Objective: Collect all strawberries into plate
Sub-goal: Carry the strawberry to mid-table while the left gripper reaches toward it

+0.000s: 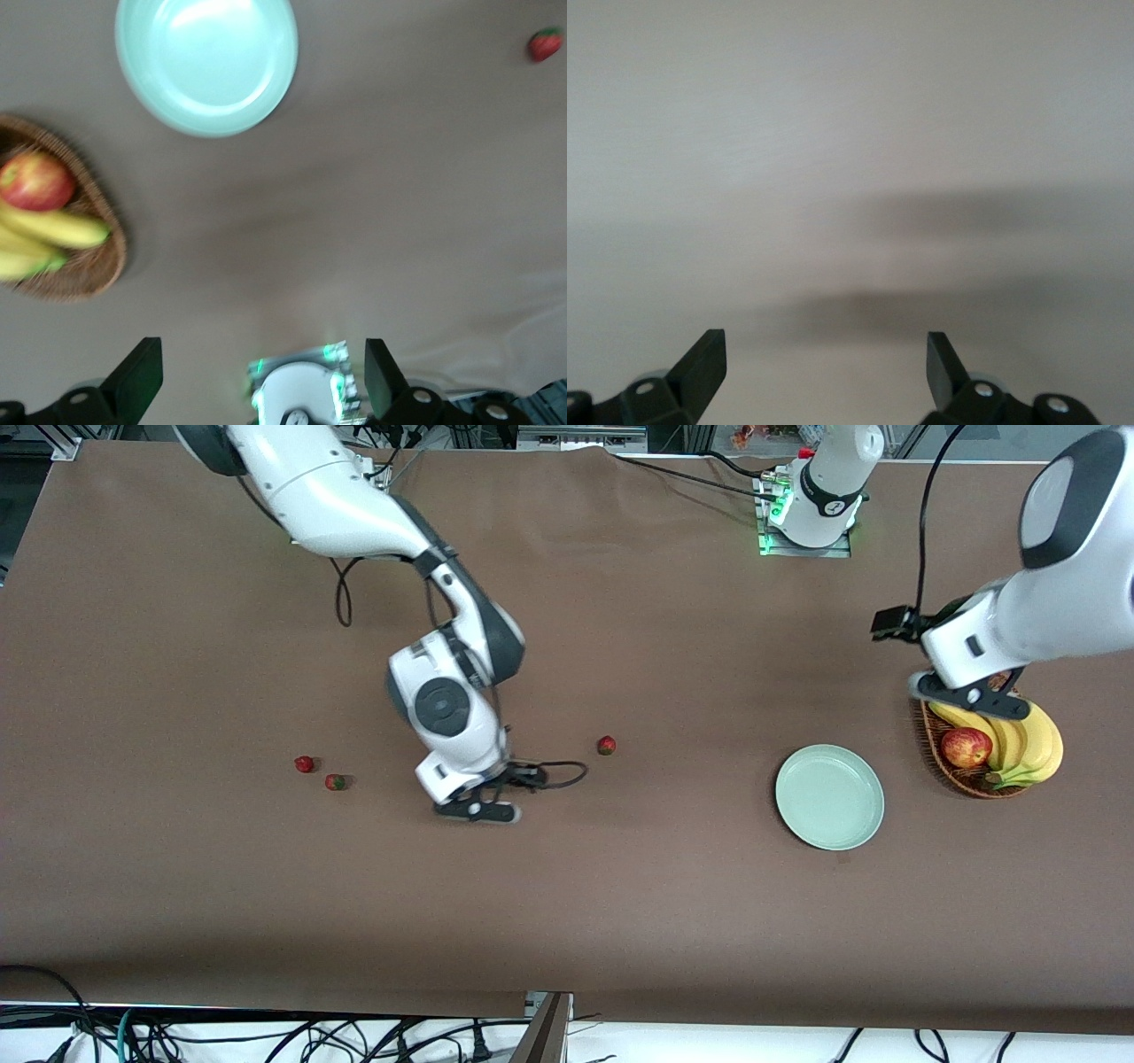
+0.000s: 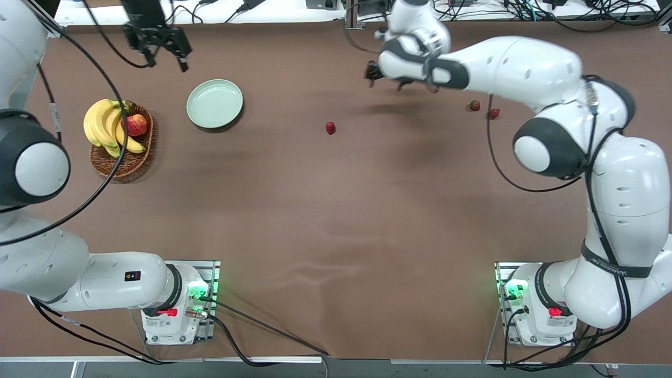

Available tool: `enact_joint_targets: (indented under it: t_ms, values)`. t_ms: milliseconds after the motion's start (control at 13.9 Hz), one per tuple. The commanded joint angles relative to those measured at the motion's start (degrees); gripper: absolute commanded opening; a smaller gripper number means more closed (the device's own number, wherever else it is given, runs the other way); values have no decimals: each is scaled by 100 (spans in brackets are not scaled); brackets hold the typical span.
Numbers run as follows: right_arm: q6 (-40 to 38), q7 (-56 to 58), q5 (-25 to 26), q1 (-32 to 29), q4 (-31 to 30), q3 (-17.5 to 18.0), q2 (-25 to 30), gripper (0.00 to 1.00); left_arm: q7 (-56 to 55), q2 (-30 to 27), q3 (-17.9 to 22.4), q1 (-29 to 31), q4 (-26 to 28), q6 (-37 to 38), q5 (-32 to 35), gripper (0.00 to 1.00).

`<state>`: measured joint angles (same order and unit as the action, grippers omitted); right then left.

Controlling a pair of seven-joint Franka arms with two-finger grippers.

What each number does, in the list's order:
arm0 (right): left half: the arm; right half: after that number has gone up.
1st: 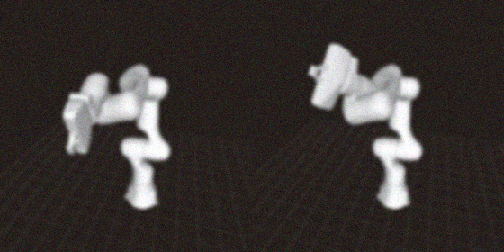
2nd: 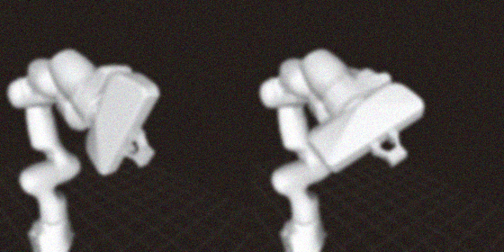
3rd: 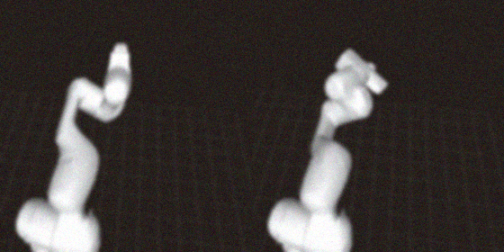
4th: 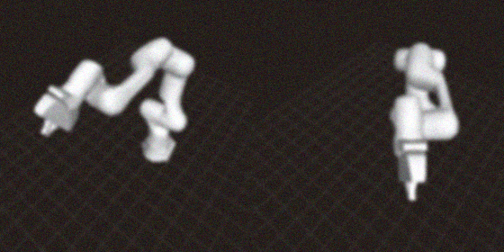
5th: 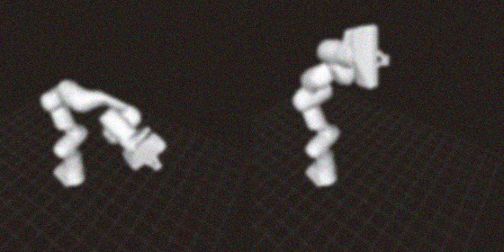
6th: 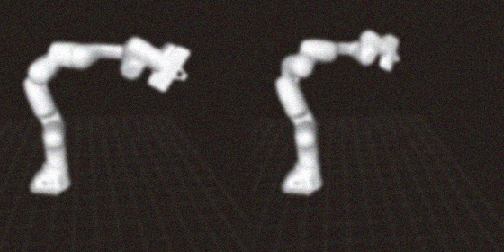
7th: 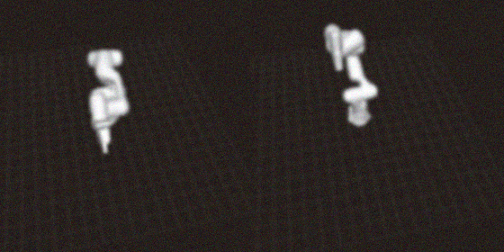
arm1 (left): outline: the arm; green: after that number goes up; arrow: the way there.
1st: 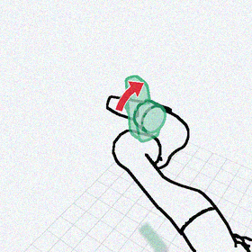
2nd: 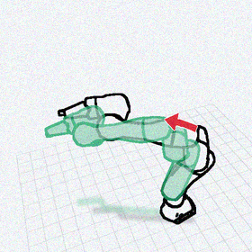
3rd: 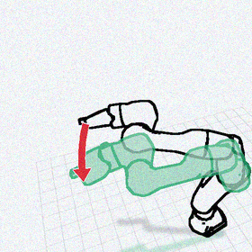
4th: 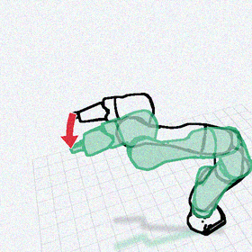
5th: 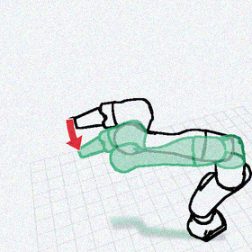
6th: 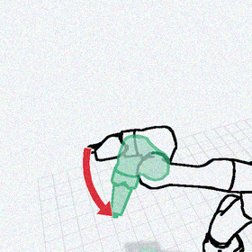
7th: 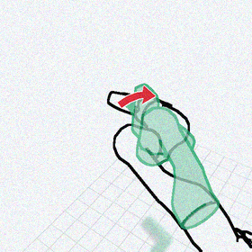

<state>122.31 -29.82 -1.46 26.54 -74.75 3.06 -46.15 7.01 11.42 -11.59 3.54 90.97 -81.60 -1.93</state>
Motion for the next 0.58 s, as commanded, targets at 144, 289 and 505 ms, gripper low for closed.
enact_joint_targets:
  t_ms: [144,289,505]
  values:
    - [-1173,2022,58,-1211,-311,-6,378,100,-943,851,8,-975,-18,-1600,-553,100]
    - [-1166,2208,119,-1344,-758,-234,589,100,-2101,1264,17,-1661,-18,-2365,-501,100]
    - [-1122,2848,119,-1529,-1111,-472,713,100,-3159,1870,26,-2286,-1,-3307,-108,100]
